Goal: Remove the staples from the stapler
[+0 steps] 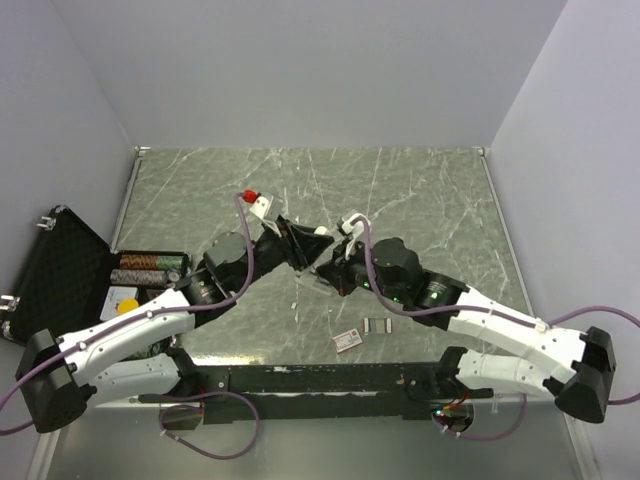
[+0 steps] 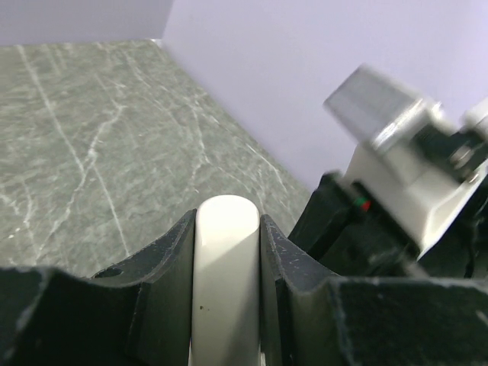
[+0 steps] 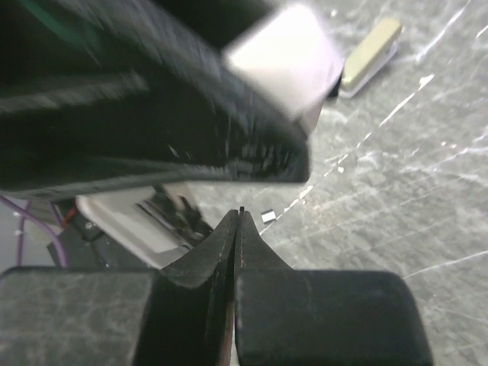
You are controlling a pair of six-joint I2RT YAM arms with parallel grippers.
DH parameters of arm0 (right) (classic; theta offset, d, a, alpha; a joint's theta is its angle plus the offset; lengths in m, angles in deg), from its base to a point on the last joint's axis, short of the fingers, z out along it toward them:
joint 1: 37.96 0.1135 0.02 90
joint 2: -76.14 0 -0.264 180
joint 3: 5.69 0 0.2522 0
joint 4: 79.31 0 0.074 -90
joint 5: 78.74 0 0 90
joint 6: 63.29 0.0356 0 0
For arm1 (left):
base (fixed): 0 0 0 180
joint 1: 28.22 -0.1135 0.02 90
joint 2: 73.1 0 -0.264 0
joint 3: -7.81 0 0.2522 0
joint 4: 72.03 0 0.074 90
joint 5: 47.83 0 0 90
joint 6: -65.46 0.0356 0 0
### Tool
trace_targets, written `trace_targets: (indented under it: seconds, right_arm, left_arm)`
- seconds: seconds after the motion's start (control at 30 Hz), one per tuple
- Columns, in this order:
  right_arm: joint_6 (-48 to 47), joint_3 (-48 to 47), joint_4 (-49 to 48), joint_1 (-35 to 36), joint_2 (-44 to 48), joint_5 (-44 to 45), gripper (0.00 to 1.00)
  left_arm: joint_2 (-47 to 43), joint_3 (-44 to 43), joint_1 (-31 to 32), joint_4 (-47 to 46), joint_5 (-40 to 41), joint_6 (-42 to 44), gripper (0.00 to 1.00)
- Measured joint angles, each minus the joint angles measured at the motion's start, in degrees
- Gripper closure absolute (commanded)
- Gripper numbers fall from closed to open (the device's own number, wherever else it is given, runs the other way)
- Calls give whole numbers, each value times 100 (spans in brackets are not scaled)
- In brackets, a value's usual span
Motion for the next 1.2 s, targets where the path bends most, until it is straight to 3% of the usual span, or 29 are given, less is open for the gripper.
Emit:
trace_targets:
  seconds: [0.6,1.2]
  right_arm:
    - [295,234,-1051,-63,-1139,-175,100]
    - [1110,990,-2787,-216,-2505,-299,100]
  left_arm:
    - [575,162,9,-122,1325,42,99]
    - [1733,455,-17,-179,2671,247,99]
